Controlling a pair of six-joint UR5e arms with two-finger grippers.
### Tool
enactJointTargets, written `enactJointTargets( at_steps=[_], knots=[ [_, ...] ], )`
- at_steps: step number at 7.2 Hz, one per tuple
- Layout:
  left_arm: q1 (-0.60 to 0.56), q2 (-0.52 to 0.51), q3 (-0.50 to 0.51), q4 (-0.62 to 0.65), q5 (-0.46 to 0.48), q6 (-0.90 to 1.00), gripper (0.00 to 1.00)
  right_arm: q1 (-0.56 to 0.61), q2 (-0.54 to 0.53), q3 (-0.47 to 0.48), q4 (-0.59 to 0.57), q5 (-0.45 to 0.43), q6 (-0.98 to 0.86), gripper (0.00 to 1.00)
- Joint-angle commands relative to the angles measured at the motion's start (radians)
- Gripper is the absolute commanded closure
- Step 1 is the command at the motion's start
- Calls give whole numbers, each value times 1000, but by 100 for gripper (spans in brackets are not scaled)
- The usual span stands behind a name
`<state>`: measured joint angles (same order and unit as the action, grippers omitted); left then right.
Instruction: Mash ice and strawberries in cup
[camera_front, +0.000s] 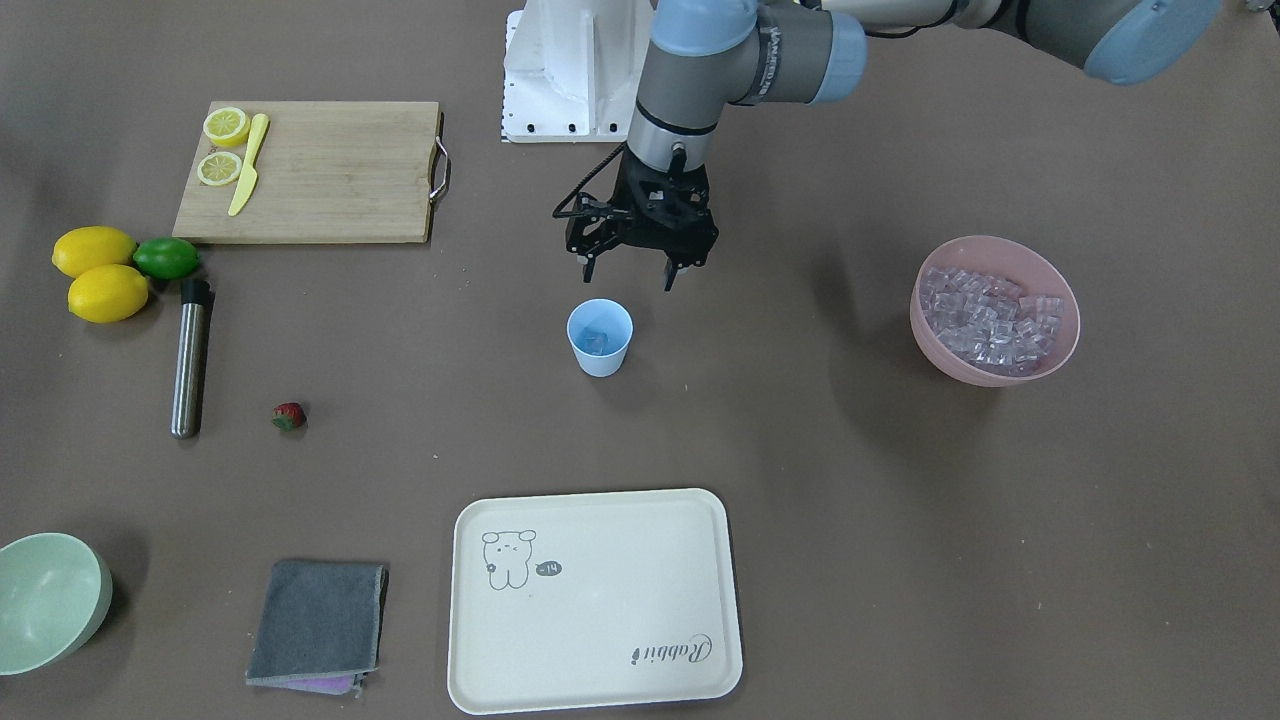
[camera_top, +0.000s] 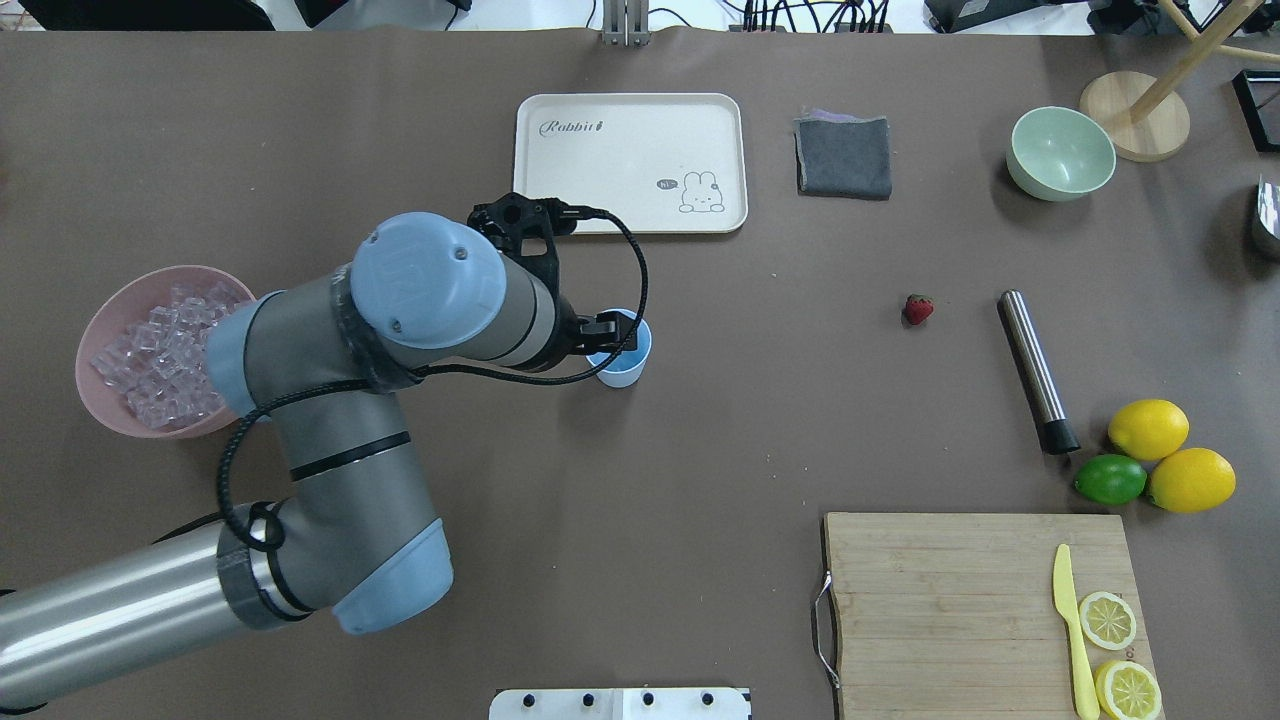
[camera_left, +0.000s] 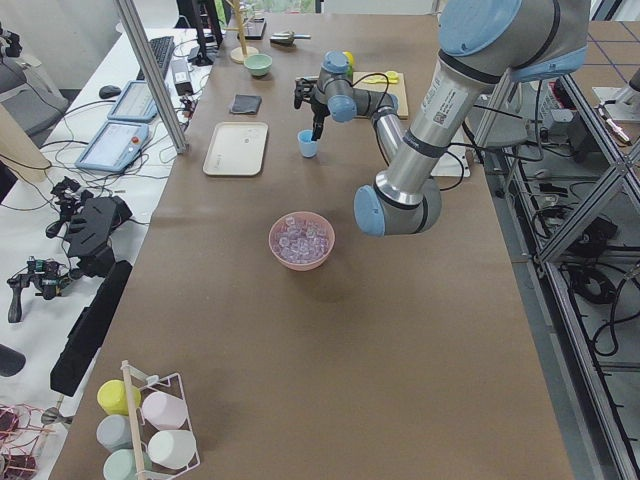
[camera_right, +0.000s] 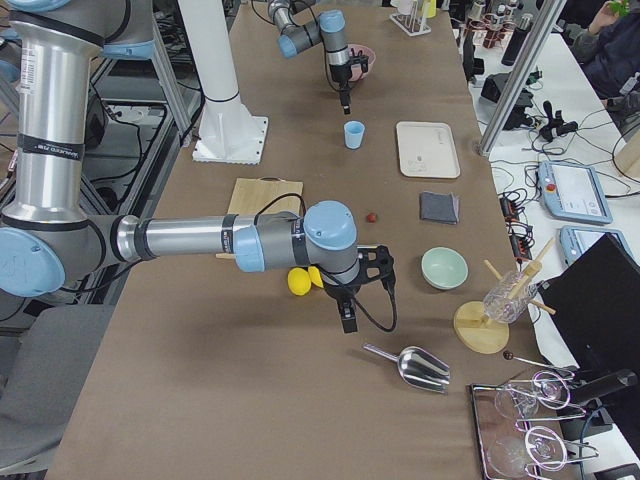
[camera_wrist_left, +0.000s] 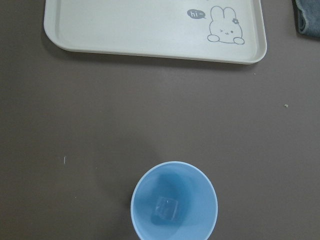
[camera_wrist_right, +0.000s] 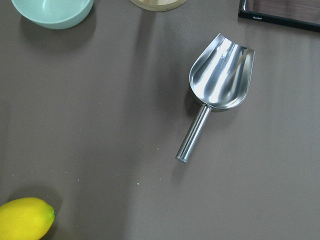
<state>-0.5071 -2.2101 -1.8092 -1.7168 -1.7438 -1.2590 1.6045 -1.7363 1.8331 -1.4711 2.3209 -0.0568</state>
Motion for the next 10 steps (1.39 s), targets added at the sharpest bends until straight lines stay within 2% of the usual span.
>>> enactJointTargets(
  at_steps=[1, 2, 5, 7, 9, 10],
  knots=[
    [-37, 120, -140, 66, -3, 114, 4, 0, -2, 0, 0, 0, 0, 0],
    [-65, 156, -180, 130, -14, 201, 4, 0, -2, 0, 0, 0, 0, 0],
    [-258, 291, -170, 126, -221, 538, 4, 0, -11, 0, 0, 0, -2, 0],
    [-388, 325, -118, 123, -391, 698, 3, 0, -12, 2, 0, 2, 0, 0],
    [-401, 409, -114, 103, -385, 711, 3, 0, -14, 2, 2, 2, -2, 0],
    [-399, 482, -95, -37, -385, 724, 3, 0, -14, 2, 2, 2, -2, 0]
  ],
)
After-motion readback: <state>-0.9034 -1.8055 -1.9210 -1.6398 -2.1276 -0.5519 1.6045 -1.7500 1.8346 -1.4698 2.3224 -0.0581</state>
